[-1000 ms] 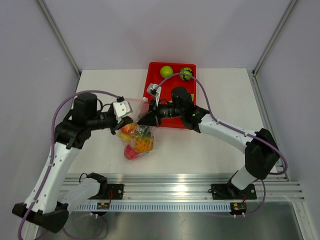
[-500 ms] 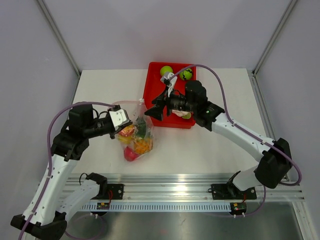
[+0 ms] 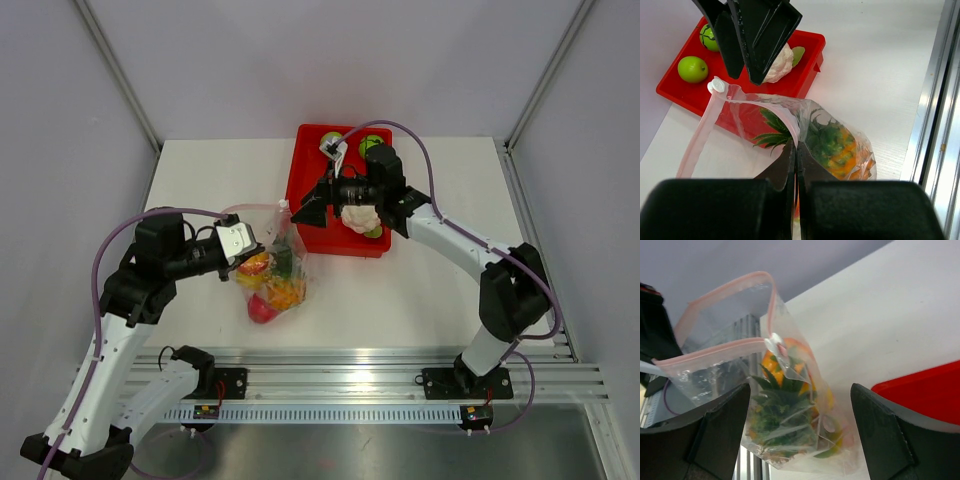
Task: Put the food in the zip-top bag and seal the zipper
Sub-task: Adjust the zipper food storage bag at the center of the board.
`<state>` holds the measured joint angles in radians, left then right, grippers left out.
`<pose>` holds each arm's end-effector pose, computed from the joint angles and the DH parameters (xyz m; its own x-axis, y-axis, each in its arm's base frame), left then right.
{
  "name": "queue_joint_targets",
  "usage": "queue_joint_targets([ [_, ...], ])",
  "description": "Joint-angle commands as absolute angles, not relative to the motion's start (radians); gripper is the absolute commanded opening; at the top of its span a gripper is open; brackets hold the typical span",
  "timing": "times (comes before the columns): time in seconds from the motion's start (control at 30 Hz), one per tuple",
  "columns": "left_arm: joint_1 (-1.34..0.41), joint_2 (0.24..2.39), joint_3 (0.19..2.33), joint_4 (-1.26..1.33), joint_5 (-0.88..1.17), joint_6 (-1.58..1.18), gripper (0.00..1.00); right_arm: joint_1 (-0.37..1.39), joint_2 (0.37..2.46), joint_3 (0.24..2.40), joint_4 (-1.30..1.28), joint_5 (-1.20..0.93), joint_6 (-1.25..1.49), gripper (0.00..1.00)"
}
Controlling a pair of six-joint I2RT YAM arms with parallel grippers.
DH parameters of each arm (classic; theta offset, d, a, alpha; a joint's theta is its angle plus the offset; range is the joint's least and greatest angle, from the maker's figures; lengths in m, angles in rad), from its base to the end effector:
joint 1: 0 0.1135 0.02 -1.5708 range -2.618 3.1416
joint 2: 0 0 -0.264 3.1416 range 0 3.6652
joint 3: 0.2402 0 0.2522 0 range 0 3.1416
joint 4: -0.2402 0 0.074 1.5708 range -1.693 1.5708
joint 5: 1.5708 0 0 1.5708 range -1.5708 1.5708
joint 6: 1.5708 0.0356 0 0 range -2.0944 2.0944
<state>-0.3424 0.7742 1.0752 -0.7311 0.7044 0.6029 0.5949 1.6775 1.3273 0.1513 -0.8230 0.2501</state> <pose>0.1235 -0.0685 0.3858 0.1359 0.4103 -0.9018 0.8901 0.3491 0.2930 0.3126 0.2430 0.3289 -0.4002 -0.0676 -0.9139 -0.9055 0.1828 0.3830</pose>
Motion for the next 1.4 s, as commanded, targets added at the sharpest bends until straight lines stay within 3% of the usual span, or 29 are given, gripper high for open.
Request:
queue_joint_targets([
  [0.0, -0.339, 0.769, 1.077, -0.712, 0.746, 0.620, 0.00, 0.598, 1.689, 1.362, 0.316, -0.966, 0.297, 0.89],
  [0.1, -0.339, 0.769, 1.078, -0.716, 0.749, 0.623, 0.00, 0.595, 1.742, 1.405, 0.339, -1.020, 0.339, 0.88],
  [0.53, -0.339, 0.764, 1.078, -0.724, 0.739, 0.627, 0.00, 0.595, 1.839, 1.408, 0.620, -1.146, 0.572, 0.61],
  [0.63, -0.339, 0.762, 1.075, -0.724, 0.738, 0.626, 0.00, 0.597, 1.844, 1.411, 0.655, -1.147, 0.606, 0.38],
  [0.67, -0.339, 0.761, 1.074, -0.723, 0.738, 0.626, 0.00, 0.597, 1.845, 1.413, 0.664, -1.153, 0.624, 0.16],
  [0.73, -0.339, 0.758, 1.075, -0.719, 0.744, 0.621, 0.01, 0.598, 1.848, 1.416, 0.669, -1.160, 0.634, 0.04],
  [0.8, -0.339, 0.752, 1.083, -0.715, 0.753, 0.618, 0.06, 0.598, 1.845, 1.408, 0.666, -1.160, 0.635, 0.00],
  [0.9, -0.339, 0.744, 1.092, -0.707, 0.755, 0.607, 0.24, 0.598, 1.836, 1.390, 0.667, -1.150, 0.630, 0.00],
  [0.93, -0.339, 0.744, 1.097, -0.698, 0.750, 0.595, 0.46, 0.598, 1.832, 1.387, 0.666, -1.146, 0.626, 0.00],
  [1.07, -0.339, 0.733, 1.121, -0.644, 0.698, 0.531, 0.72, 0.598, 1.824, 1.373, 0.666, -1.143, 0.623, 0.00],
  [1.17, -0.339, 0.726, 1.132, -0.507, 0.577, 0.353, 0.80, 0.598, 1.810, 1.364, 0.658, -1.138, 0.614, 0.00],
  [1.37, -0.339, 0.978, 1.362, -0.576, 0.523, 0.279, 0.80, 0.601, 1.772, 1.351, 0.569, -1.106, 0.545, 0.00],
])
